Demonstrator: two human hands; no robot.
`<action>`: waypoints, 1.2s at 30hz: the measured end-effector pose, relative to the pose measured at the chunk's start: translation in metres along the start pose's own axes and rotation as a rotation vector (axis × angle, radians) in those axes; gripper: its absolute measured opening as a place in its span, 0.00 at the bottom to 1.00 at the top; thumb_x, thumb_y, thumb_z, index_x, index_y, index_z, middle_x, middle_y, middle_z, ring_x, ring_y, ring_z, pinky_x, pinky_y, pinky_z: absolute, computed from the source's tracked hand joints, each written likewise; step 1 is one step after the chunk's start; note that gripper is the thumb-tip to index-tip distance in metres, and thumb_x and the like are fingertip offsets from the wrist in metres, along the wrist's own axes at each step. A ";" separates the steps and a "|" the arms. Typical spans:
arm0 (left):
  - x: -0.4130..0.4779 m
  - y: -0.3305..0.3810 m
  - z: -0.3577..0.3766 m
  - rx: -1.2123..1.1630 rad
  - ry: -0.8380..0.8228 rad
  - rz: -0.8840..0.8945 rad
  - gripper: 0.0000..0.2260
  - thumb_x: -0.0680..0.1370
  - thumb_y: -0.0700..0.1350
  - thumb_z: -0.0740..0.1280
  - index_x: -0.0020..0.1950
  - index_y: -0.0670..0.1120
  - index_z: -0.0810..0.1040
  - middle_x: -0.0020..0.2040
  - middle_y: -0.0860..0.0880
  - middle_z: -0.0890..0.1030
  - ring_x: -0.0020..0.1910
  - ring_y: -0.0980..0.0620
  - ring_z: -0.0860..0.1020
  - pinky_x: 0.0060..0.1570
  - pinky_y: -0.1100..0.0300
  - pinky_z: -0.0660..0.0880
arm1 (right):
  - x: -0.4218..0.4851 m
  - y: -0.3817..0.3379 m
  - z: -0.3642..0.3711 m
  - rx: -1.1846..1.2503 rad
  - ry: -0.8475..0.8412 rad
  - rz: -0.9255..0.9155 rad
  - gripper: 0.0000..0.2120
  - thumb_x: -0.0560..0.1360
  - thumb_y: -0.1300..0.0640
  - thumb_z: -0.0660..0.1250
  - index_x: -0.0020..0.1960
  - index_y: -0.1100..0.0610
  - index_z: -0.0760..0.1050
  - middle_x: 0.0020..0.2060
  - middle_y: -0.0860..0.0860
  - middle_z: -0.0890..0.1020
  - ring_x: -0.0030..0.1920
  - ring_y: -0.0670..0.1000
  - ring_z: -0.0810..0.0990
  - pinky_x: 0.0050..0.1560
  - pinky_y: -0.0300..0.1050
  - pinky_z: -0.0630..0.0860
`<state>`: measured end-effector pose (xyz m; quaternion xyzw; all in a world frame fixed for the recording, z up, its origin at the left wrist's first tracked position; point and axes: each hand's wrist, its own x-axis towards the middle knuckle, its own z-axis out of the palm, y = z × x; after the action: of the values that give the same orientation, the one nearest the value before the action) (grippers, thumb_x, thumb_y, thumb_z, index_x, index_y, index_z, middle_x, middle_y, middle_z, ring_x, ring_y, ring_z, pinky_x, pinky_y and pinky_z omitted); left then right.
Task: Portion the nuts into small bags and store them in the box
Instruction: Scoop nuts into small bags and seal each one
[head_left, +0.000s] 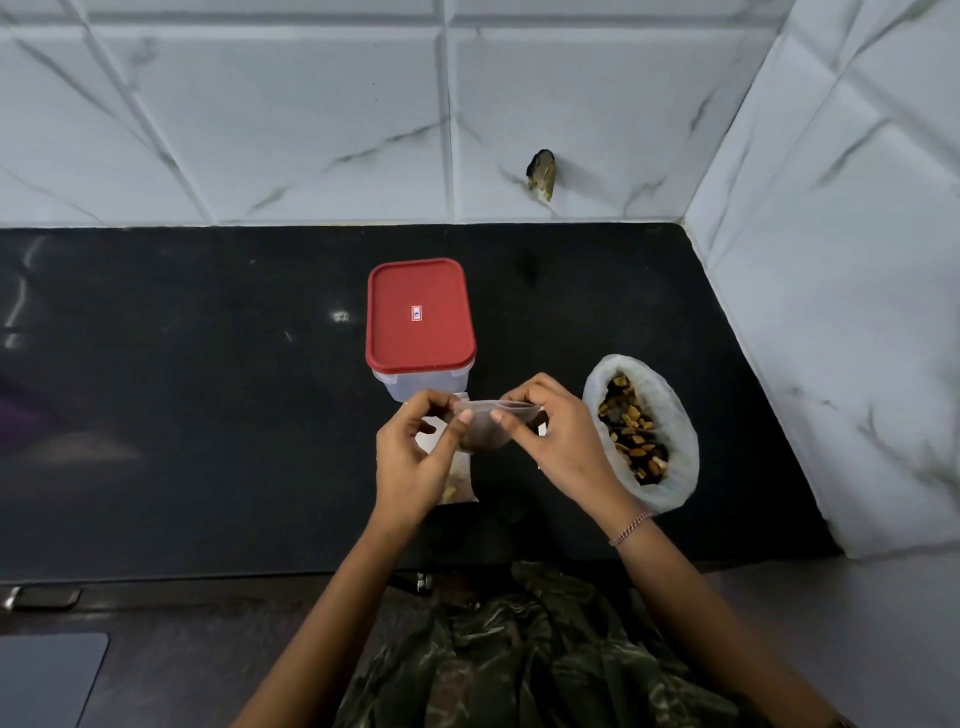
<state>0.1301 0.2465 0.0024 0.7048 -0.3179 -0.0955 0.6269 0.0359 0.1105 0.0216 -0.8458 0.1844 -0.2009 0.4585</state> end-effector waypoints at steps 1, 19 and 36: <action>-0.001 -0.001 0.000 -0.015 -0.002 -0.014 0.09 0.74 0.52 0.66 0.45 0.46 0.79 0.42 0.53 0.81 0.44 0.52 0.79 0.45 0.48 0.74 | -0.002 0.000 0.001 -0.025 0.012 -0.005 0.04 0.74 0.55 0.70 0.47 0.54 0.78 0.42 0.40 0.74 0.46 0.40 0.75 0.45 0.29 0.71; -0.024 -0.007 0.002 -0.280 -0.059 -0.157 0.10 0.73 0.44 0.69 0.42 0.38 0.75 0.36 0.53 0.79 0.38 0.58 0.80 0.36 0.67 0.75 | -0.025 0.008 0.021 0.258 -0.009 0.219 0.07 0.74 0.59 0.70 0.45 0.46 0.77 0.44 0.47 0.81 0.48 0.43 0.79 0.51 0.39 0.76; -0.032 -0.006 -0.005 -0.276 -0.067 -0.246 0.03 0.75 0.33 0.68 0.41 0.38 0.78 0.35 0.52 0.82 0.37 0.57 0.81 0.33 0.68 0.76 | -0.038 0.007 0.037 0.441 0.093 0.318 0.05 0.74 0.61 0.69 0.42 0.52 0.80 0.36 0.46 0.83 0.39 0.42 0.81 0.45 0.36 0.76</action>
<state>0.1103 0.2686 -0.0110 0.6422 -0.2337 -0.2375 0.6904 0.0216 0.1513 -0.0092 -0.6759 0.2876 -0.2001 0.6483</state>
